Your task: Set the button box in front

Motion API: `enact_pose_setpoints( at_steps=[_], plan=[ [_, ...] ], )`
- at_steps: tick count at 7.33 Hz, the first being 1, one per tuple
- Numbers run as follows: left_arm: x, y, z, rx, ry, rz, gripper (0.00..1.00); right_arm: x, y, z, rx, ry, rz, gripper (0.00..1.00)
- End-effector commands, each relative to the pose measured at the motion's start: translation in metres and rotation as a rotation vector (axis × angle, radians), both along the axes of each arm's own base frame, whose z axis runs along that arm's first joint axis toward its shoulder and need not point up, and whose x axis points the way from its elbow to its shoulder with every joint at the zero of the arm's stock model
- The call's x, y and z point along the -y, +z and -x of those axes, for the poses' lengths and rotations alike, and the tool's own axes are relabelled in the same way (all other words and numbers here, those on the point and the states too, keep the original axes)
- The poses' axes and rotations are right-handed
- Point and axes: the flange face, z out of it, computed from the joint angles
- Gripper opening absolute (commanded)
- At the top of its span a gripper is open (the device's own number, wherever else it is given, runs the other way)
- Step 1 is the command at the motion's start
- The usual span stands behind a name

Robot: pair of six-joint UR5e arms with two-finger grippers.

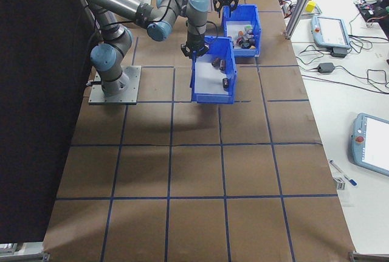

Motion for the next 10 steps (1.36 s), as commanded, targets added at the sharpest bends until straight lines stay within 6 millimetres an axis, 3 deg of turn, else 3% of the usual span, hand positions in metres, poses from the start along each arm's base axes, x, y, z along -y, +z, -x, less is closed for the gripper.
enact_pose_setpoints(
  at_steps=[1, 2, 3, 5, 6, 8, 10],
  plan=[
    [-0.004, 0.064, -0.039, 0.020, -0.219, -0.051, 0.84, -0.025, -0.005, -0.010, 0.002, -0.001, 0.000, 0.09],
    [-0.016, 0.096, -0.069, 0.018, -0.389, -0.035, 0.98, -0.035, -0.005, -0.025, 0.007, -0.044, 0.007, 0.09],
    [-0.021, 0.129, -0.108, 0.017, -0.560, 0.019, 0.98, -0.045, -0.009, -0.051, 0.005, -0.034, 0.003, 0.09],
    [-0.057, 0.172, -0.150, 0.033, -1.029, 0.040, 0.98, -0.060, -0.014, -0.092, -0.001, -0.059, -0.006, 0.09],
    [-0.076, 0.186, -0.166, 0.066, -1.240, 0.068, 0.98, -0.068, -0.013, -0.117, -0.005, -0.062, 0.000, 0.09],
    [-0.110, 0.188, -0.203, 0.101, -1.509, 0.078, 0.99, -0.081, -0.012, -0.167, -0.002, -0.090, 0.051, 0.09],
    [-0.137, 0.202, -0.209, 0.124, -1.586, 0.098, 0.99, -0.101, -0.019, -0.224, 0.010, -0.068, 0.086, 0.09]
  ],
)
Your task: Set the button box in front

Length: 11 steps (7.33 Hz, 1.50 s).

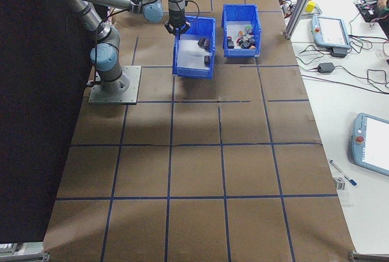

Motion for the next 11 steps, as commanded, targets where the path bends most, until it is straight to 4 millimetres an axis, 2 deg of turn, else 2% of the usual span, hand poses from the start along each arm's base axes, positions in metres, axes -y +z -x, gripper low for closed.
enact_pose_setpoints(
  at_steps=[1, 2, 4, 8, 9, 10, 11],
  plan=[
    [-0.019, -0.001, -0.005, 0.006, -0.064, 0.000, 0.99, -0.024, -0.010, -0.064, 0.017, 0.027, 0.048, 0.09],
    [-0.024, -0.009, -0.004, 0.002, -0.068, -0.009, 0.99, -0.035, -0.018, -0.082, 0.011, 0.039, 0.039, 0.09],
    [-0.030, -0.023, -0.004, -0.001, -0.075, -0.035, 0.99, -0.035, -0.030, -0.092, 0.010, 0.051, 0.023, 0.09],
    [-0.037, -0.018, -0.005, 0.001, -0.072, -0.022, 0.99, -0.040, -0.052, -0.119, 0.010, 0.067, 0.023, 0.09],
    [-0.037, -0.018, -0.005, 0.001, -0.072, -0.023, 0.99, -0.039, -0.057, -0.119, 0.008, 0.038, 0.013, 0.38],
    [-0.039, -0.016, -0.005, 0.003, -0.073, -0.019, 0.99, -0.038, -0.052, -0.118, -0.004, 0.027, 0.025, 0.99],
    [-0.038, -0.016, -0.005, 0.002, -0.068, -0.017, 0.99, -0.036, -0.048, -0.117, -0.001, 0.022, 0.030, 1.00]
  ],
)
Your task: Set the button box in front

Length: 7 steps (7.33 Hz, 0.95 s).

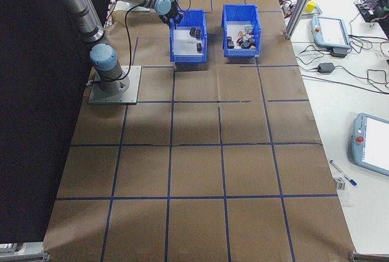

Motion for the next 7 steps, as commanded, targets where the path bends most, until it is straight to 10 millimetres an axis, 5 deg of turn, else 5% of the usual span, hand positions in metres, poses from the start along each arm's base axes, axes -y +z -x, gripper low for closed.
enact_pose_setpoints(
  at_steps=[1, 4, 7],
  plan=[
    [-0.002, 0.002, 0.000, 0.000, 0.001, 0.006, 0.99, 0.005, 0.017, 0.001, 0.011, -0.015, 0.030, 1.00],
    [-0.003, 0.001, 0.000, -0.001, -0.003, 0.003, 0.99, 0.004, 0.090, 0.015, -0.008, -0.046, -0.010, 1.00],
    [-0.006, -0.010, 0.001, -0.001, -0.002, -0.020, 0.99, 0.077, 0.127, 0.098, 0.023, -0.435, 0.021, 1.00]
  ],
)
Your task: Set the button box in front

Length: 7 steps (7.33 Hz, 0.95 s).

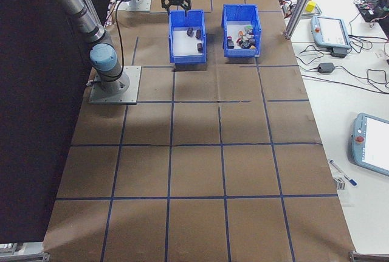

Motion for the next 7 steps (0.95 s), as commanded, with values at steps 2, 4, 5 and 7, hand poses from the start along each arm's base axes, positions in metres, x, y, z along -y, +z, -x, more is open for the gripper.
enact_pose_setpoints(
  at_steps=[2, 4, 5, 7],
  plan=[
    [-0.004, -0.006, 0.000, 0.000, 0.000, 0.002, 0.99, 0.058, 0.020, 0.098, 0.031, -0.481, 0.042, 1.00],
    [-0.003, -0.004, 0.000, 0.000, 0.000, 0.011, 0.99, 0.074, 0.031, 0.144, 0.091, -0.898, 0.027, 1.00],
    [0.001, -0.001, 0.000, 0.001, 0.002, 0.052, 0.99, 0.075, 0.035, 0.145, 0.085, -1.073, -0.013, 1.00],
    [0.002, -0.001, 0.000, 0.001, 0.003, 0.059, 0.99, 0.098, 0.053, 0.146, 0.051, -1.232, -0.074, 1.00]
  ],
)
